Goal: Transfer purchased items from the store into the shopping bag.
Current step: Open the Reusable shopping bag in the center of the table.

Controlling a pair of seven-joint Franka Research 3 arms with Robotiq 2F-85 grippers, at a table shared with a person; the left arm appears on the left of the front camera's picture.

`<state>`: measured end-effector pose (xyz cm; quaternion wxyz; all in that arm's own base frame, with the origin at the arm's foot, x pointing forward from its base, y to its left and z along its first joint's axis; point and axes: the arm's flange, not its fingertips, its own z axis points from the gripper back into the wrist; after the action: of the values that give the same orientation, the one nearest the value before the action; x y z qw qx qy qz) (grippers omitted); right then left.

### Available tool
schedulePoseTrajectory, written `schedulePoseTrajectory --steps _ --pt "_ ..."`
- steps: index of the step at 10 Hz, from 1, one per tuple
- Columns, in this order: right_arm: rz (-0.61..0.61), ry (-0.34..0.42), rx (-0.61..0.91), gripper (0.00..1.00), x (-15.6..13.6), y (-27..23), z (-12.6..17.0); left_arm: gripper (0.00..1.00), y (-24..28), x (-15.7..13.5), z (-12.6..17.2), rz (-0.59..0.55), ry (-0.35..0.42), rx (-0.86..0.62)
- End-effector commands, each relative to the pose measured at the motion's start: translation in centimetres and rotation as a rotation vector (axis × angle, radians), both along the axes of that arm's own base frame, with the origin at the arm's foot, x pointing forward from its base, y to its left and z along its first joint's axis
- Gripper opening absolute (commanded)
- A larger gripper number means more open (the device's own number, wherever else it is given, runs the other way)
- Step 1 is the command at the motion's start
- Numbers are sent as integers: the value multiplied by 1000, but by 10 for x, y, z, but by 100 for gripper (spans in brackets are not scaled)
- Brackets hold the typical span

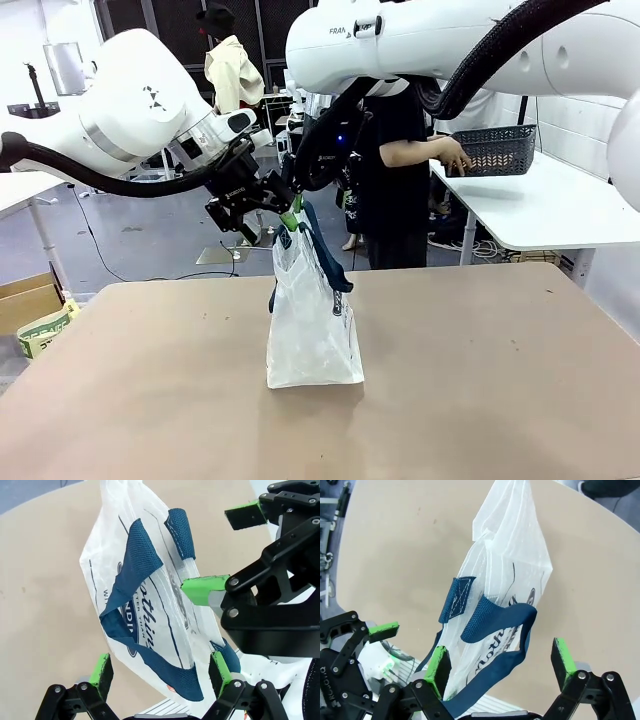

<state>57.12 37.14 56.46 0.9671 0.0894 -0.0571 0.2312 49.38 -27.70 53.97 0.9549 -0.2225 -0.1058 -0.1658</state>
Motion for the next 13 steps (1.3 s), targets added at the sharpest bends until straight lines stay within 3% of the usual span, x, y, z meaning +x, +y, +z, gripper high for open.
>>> schedulePoseTrajectory --steps 1,8,10,11,12,13 --pt "-4 18 5 100 -2 5 -2 100 6 -4 -1 20 -12 16" --pt "20 41 -92 100 -5 13 -23 100 19 -1 -14 39 10 47" --pt "80 -23 -130 100 -10 13 -29 100 23 6 -24 12 -52 116" --pt "113 -49 -150 100 -13 16 -33 100 18 1 -15 21 13 39" --pt "49 25 -90 100 -6 12 -27 100 18 1 -15 21 13 39" --pt "49 25 -90 100 -6 12 -27 100 18 1 -15 21 13 39"
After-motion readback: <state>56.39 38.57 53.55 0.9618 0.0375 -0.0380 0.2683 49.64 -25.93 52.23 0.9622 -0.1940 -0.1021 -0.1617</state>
